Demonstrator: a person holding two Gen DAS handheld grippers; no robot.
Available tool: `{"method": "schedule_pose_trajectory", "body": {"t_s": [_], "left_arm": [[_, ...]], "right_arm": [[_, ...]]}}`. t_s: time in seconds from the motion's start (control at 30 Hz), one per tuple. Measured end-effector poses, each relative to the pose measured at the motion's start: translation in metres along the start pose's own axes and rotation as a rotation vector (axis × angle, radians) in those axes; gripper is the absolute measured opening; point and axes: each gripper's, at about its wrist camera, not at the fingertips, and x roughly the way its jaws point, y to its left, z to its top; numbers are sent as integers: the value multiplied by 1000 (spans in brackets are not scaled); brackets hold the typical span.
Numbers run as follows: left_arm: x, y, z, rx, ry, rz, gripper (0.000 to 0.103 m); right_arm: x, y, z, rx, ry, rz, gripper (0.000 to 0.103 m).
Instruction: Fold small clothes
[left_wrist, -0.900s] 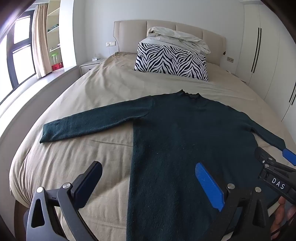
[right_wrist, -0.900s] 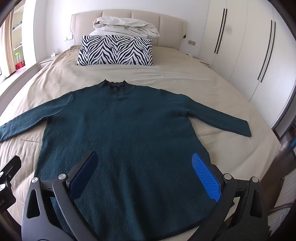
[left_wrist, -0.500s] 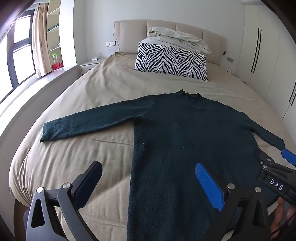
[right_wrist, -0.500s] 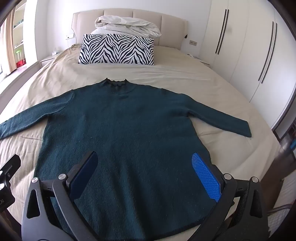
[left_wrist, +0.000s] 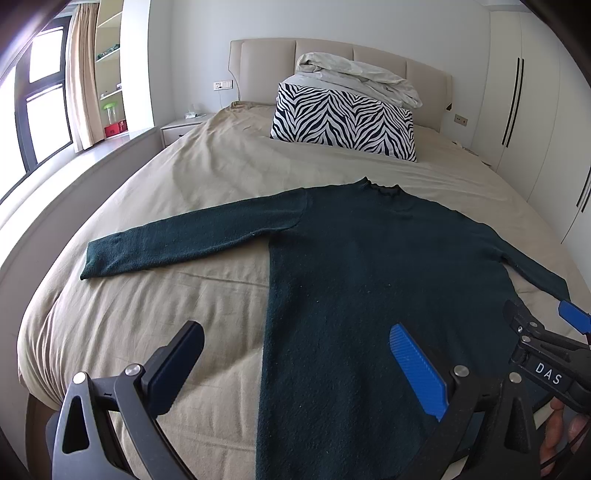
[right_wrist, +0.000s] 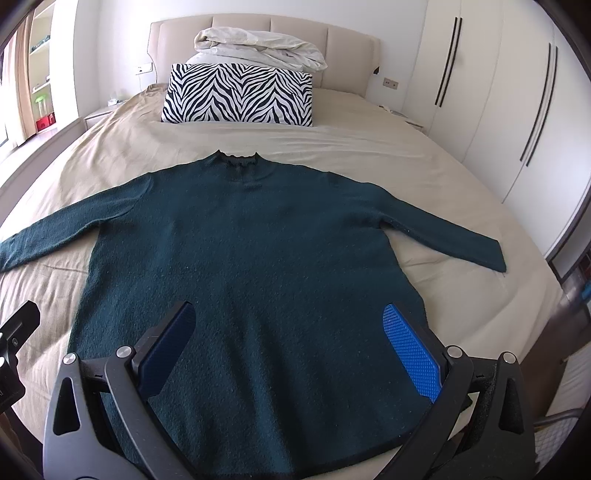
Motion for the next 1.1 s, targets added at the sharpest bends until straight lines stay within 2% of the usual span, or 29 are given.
{"method": "schedule_pose_trajectory", "body": {"t_s": [0.5, 0.97, 1.0, 1.1], "left_arm": [[6, 3, -1, -4, 2, -1, 103], [9, 9, -20, -13, 8, -2, 103], [8, 10, -11, -12, 9, -1, 103], [9, 10, -13, -14, 10, -3, 103]], "right_arm": [[3, 3, -3, -2, 14, 25, 103], [5, 6, -6, -3, 22, 38, 103], [6, 6, -6, -2, 23, 38, 103], [6, 6, -6, -3, 23, 39, 103]]}}
